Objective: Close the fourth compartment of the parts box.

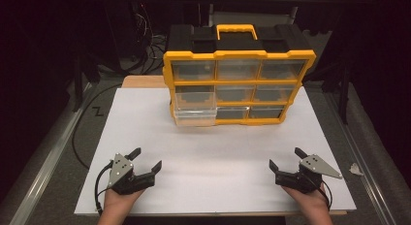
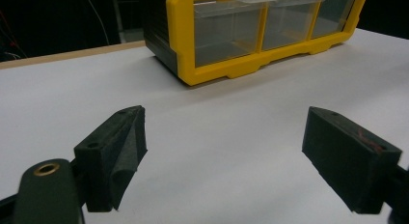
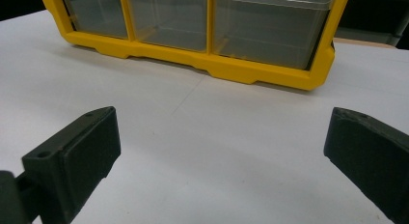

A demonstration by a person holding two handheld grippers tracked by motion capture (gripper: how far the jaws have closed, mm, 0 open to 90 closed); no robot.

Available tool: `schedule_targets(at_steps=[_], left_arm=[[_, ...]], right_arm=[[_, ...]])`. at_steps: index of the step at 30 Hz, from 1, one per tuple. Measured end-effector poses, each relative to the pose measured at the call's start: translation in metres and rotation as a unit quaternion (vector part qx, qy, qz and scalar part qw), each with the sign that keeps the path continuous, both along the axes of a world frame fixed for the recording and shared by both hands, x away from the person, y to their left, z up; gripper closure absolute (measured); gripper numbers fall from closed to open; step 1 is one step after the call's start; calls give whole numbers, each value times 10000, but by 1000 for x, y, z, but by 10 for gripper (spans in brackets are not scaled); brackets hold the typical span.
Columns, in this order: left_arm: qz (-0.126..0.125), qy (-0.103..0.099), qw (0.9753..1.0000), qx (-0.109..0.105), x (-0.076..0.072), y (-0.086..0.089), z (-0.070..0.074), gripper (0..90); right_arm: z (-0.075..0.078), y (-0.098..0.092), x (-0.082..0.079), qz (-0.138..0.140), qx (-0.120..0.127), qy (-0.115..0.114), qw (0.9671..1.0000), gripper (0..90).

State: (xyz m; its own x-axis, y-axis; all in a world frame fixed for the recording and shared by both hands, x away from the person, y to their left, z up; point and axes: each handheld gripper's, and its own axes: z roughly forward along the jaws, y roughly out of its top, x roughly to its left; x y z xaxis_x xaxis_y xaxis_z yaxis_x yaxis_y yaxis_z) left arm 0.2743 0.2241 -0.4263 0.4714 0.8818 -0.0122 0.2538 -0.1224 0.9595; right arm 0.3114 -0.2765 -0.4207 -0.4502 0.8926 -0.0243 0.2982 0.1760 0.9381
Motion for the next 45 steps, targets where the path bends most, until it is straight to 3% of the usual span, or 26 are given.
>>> schedule_targets(at_steps=[7,13,37,45], left_arm=[[42,-15,10000,4,-2,0,0,255],[15,1,9999,-121,-3,0,1,363],[-2,30,9998,-213,-5,4,2,849],[-78,-22,9997,-226,-6,3,1,897]], right_arm=[[0,0,0,11,-8,1,10000,8],[0,1,0,9,-12,-5,10000,8],[0,1,1,-9,-22,-22,10000,8],[0,1,1,-8,-35,-26,10000,8]])
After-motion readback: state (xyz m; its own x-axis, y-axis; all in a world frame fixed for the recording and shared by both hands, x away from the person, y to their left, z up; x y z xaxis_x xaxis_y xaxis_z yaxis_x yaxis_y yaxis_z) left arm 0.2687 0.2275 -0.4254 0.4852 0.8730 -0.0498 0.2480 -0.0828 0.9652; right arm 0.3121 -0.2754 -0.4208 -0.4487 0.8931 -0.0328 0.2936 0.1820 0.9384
